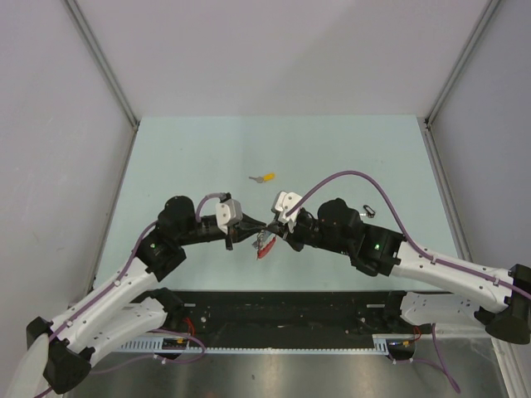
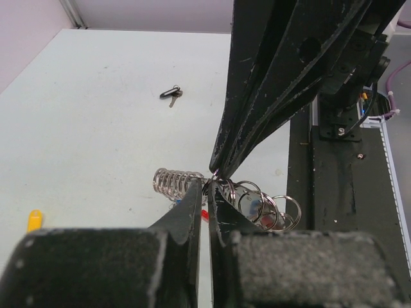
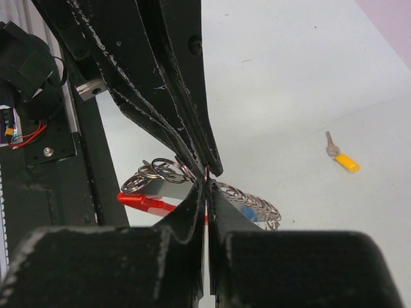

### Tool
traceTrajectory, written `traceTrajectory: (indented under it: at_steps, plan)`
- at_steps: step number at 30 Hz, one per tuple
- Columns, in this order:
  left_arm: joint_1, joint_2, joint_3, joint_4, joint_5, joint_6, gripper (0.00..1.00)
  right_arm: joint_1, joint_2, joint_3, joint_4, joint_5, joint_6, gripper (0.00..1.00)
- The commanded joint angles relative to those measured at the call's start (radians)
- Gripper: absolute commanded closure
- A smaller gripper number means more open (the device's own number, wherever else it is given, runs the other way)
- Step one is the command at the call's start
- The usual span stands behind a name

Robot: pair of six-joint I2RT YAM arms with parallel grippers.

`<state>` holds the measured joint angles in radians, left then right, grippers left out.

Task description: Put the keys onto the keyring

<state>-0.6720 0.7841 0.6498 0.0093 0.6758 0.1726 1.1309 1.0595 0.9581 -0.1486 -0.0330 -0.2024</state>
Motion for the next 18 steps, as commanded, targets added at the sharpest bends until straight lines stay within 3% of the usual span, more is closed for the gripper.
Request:
traceTrajectory:
  at_steps: [1,2,8,15,18]
  plan:
    - [-0.012,-0.013,-0.009,0.067,-0.016,-0.025,0.96,0.017,-0.007,0.05,0.081,0.005,0.035,1.0]
    - [-0.012,-0.014,-0.01,0.075,-0.016,-0.03,1.0,0.02,-0.006,0.05,0.081,0.011,0.037,1.0]
    - [-0.012,-0.031,-0.032,0.118,-0.022,-0.059,1.0,0.029,-0.006,0.05,0.078,0.033,0.06,0.98]
    - [-0.012,-0.049,-0.055,0.156,-0.025,-0.104,1.0,0.03,-0.073,0.05,0.044,0.14,0.104,0.56]
    - [-0.012,-0.057,-0.055,0.153,-0.03,-0.114,1.0,0.027,-0.11,0.05,0.008,0.208,0.132,0.45]
